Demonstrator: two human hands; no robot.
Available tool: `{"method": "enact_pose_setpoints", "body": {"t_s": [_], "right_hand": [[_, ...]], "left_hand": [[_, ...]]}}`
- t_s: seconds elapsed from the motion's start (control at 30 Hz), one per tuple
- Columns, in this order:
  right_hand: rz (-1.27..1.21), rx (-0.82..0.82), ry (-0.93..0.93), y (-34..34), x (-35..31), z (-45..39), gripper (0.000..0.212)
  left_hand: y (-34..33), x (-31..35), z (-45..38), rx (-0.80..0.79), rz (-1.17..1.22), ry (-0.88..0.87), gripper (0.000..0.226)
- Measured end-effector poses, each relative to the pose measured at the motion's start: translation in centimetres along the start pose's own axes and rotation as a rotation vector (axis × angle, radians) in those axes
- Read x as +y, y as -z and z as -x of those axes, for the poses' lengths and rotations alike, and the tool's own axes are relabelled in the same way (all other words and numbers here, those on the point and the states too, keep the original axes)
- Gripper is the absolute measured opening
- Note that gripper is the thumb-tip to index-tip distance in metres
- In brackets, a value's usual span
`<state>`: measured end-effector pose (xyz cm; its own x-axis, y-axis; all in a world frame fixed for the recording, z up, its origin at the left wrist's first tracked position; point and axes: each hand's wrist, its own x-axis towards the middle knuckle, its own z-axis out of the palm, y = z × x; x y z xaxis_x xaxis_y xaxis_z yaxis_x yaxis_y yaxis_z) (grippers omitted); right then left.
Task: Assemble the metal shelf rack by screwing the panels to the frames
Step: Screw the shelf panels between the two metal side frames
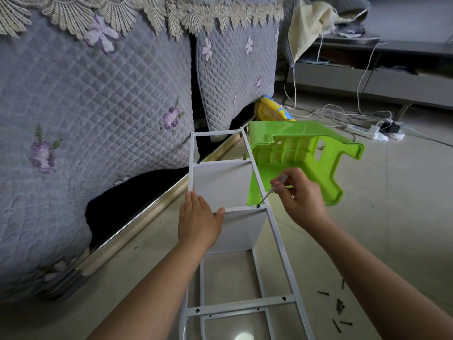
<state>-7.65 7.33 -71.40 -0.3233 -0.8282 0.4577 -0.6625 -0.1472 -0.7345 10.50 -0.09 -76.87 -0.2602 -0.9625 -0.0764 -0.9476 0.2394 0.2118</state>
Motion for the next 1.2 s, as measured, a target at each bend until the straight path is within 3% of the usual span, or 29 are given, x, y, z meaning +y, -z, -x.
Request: {"method": "enact_pose_setpoints", "body": {"t_s": [0.6, 0.77, 0.93, 1.03, 1.2], "right_hand": [[0.055, -0.025, 0.043, 0.0, -0.6, 0.1, 0.008], [0.368, -0.093, 0.185, 0.2, -1.5, -1.5, 0.028], [0.830, -0.440, -0.006, 0.8, -4.9, -4.5, 0.034], [1.064, -0.542, 0.132, 0.4, -7.1, -5.8, 0.040], [1.132, -0.606, 0.254, -1.2, -6.9, -4.5, 0.037]], "left_hand": [[0.3, 0.5, -0.1, -0.023, -0.063, 0.006, 0.072], [0.4, 0.5, -0.2, -0.031, -0.068, 0.003, 0.072], [0.4, 0.6, -0.2, -0.016, -0.068, 0.005, 0.072], [0.3, 0.7, -0.3, -0.009, -0.069, 0.012, 0.073], [0.2, 0.7, -0.4, 0.006, -0.067, 0.005, 0.073]]}}
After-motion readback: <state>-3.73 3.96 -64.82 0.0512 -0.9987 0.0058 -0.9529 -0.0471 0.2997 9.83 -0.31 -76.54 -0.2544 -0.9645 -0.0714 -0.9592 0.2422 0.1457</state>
